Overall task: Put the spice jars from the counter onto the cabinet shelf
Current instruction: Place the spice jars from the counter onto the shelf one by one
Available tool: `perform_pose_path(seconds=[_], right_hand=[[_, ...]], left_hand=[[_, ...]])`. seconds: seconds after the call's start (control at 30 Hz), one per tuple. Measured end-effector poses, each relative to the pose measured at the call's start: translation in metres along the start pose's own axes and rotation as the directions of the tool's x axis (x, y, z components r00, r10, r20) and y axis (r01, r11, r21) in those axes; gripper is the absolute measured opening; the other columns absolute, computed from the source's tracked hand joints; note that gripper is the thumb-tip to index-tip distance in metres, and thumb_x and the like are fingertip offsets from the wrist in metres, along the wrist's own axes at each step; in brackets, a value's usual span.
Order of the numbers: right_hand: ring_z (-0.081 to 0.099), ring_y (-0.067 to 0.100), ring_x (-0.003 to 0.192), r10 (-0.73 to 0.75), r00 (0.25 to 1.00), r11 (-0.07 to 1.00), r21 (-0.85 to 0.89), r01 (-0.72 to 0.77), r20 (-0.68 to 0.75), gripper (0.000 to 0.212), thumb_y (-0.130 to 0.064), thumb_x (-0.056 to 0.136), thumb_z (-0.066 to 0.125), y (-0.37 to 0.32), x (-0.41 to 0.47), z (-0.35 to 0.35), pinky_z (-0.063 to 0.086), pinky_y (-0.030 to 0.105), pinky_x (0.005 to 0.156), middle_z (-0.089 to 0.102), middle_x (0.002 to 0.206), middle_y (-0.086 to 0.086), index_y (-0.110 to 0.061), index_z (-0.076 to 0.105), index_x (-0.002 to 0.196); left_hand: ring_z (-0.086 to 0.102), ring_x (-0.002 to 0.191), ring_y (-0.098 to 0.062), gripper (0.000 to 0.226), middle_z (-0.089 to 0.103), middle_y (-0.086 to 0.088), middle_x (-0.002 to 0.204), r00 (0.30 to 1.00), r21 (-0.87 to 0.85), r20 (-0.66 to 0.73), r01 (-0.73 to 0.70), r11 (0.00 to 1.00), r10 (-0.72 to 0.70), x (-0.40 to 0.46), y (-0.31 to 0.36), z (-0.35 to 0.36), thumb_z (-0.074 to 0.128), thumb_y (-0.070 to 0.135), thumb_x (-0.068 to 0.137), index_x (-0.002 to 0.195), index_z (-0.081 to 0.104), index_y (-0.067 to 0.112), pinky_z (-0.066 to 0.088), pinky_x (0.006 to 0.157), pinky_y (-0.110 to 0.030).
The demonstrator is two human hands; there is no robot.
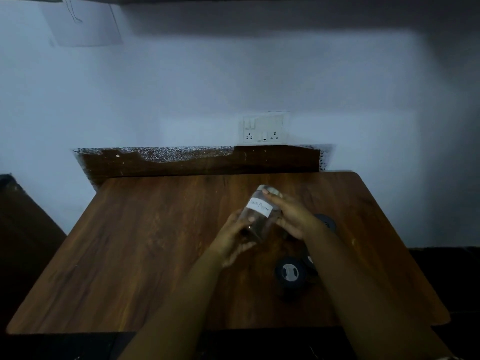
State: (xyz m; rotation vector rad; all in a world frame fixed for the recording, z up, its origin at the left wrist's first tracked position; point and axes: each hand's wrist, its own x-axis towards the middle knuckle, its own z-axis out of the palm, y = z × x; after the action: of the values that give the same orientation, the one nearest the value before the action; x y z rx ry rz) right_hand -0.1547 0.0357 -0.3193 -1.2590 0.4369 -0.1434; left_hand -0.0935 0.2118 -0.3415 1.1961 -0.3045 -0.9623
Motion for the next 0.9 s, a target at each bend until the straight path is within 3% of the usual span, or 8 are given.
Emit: perform_pose_path(seconds=[0.07, 0.33, 0.47, 0.57, 0.67, 0.8, 0.9], right_hand=[[0.065, 0.027, 0.104, -0.021, 1.0, 1.0, -0.002, 0.021, 0.004, 0.054, -0.04, 0.085, 0.069, -0.003, -0.006, 0.001, 0.054, 0.037, 0.083, 0.067, 0.116, 0.014, -0.01, 0.058, 0.128], [0.065, 0.031, 0.108, -0.068, 0.996, 0.998, -0.021, 0.067, -0.063, 0.061, -0.039, 0.084, 0.071, -0.027, -0.041, 0.008, 0.056, 0.04, 0.082, 0.064, 0.124, 0.018, -0.009, 0.051, 0.133], [0.057, 0.028, 0.118, -0.108, 0.991, 0.994, -0.038, 0.105, -0.077, 0.083, -0.037, 0.085, 0.07, -0.038, -0.061, 0.013, 0.05, 0.047, 0.097, 0.049, 0.14, 0.011, -0.026, 0.021, 0.151], [0.06, 0.025, 0.114, -0.109, 0.994, 0.991, -0.076, 0.111, 0.029, 0.098, -0.028, 0.08, 0.074, -0.043, -0.08, 0.015, 0.053, 0.046, 0.091, 0.052, 0.139, 0.007, -0.038, 0.008, 0.152], [0.062, 0.021, 0.115, -0.152, 0.981, 0.973, -0.156, 0.17, 0.12, 0.107, -0.032, 0.067, 0.082, -0.045, -0.089, 0.019, 0.05, 0.045, 0.096, 0.063, 0.126, 0.003, -0.043, 0.015, 0.15], [0.059, 0.022, 0.117, -0.289, 0.954, 0.93, -0.211, 0.301, 0.087, 0.1, -0.028, 0.068, 0.084, -0.075, -0.093, 0.024, 0.049, 0.042, 0.1, 0.06, 0.123, 0.009, -0.039, 0.028, 0.149], [0.06, 0.022, 0.117, -0.37, 0.921, 0.895, -0.22, 0.388, 0.119, 0.097, -0.023, 0.069, 0.085, -0.11, -0.095, 0.026, 0.052, 0.038, 0.096, 0.059, 0.126, 0.009, -0.042, 0.032, 0.147]], left_hand=[[0.055, 0.118, -0.033, 0.061, 0.051, -0.012, 0.133, 0.998, 0.057, -0.018, -0.059, 0.997, 0.06, -0.007, -0.001, 0.008, 0.074, 0.026, 0.074, 0.13, 0.049, 0.023, 0.053, 0.087, -0.041], [0.062, 0.113, -0.031, 0.065, 0.057, -0.013, 0.129, 0.975, 0.121, -0.046, -0.212, 0.97, 0.219, -0.035, 0.0, 0.038, 0.079, 0.013, 0.075, 0.131, 0.046, 0.02, 0.056, 0.076, -0.03], [0.063, 0.11, -0.021, 0.061, 0.059, -0.007, 0.124, 0.901, 0.213, -0.135, -0.379, 0.901, 0.411, -0.046, 0.002, 0.054, 0.077, 0.007, 0.077, 0.13, 0.049, 0.019, 0.056, 0.074, -0.024], [0.065, 0.102, -0.014, 0.06, 0.06, -0.005, 0.121, 0.845, 0.187, -0.207, -0.461, 0.868, 0.493, -0.052, 0.014, 0.063, 0.074, 0.009, 0.081, 0.134, 0.047, 0.019, 0.055, 0.07, -0.02], [0.063, 0.105, -0.011, 0.06, 0.059, -0.006, 0.124, 0.791, 0.245, -0.22, -0.522, 0.817, 0.571, -0.054, 0.03, 0.07, 0.074, 0.026, 0.081, 0.135, 0.047, 0.024, 0.056, 0.076, -0.024], [0.061, 0.116, -0.019, 0.053, 0.06, -0.004, 0.126, 0.737, 0.294, -0.191, -0.587, 0.755, 0.648, -0.054, 0.054, 0.079, 0.067, 0.057, 0.08, 0.128, 0.051, 0.041, 0.053, 0.096, -0.047], [0.06, 0.118, -0.019, 0.046, 0.061, -0.003, 0.128, 0.692, 0.299, -0.137, -0.653, 0.696, 0.709, -0.056, 0.085, 0.088, 0.066, 0.045, 0.087, 0.13, 0.051, 0.037, 0.05, 0.1, -0.048]])
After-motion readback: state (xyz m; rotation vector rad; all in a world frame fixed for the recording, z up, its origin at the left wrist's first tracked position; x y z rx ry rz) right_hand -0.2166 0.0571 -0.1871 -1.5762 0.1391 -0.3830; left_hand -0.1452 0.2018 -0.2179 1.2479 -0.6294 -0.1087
